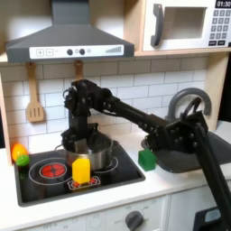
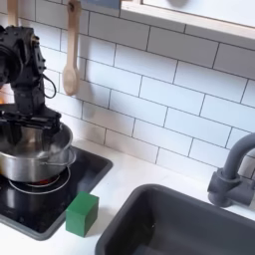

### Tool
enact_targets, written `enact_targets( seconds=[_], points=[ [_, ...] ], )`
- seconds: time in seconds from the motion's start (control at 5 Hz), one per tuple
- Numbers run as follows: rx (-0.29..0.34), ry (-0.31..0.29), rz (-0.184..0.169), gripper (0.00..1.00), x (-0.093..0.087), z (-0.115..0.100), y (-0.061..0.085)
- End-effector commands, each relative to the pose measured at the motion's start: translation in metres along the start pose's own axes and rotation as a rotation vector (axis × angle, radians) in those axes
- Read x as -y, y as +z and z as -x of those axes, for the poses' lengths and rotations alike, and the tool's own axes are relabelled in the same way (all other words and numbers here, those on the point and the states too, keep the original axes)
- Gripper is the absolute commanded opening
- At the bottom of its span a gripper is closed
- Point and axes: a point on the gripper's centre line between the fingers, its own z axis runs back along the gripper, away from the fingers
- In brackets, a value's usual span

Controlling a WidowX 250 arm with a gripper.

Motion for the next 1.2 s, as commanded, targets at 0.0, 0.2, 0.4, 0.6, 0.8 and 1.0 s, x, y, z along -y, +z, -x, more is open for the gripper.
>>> enact_targets(
  seconds=[0.0, 0.2, 0.4, 0.6, 0.8, 1.0],
  points=[
    [0.005, 0.020, -0.008, 1.00, -0.009, -0.005, 0.001],
    [0.021, 0.042, -0.014, 1.00, -0.016, -0.011, 0.003],
    [0.021, 0.054, -0.018, 1.00, -0.018, -0.018, 0.001],
    [0.025, 0.078, -0.020, 1.00, -0.025, -0.023, 0.001],
    [0.030, 0.094, -0.027, 1.00, -0.032, -0.028, 0.001],
    [0.030, 0.093, -0.030, 1.00, -0.030, -0.031, 0.000]
  ],
)
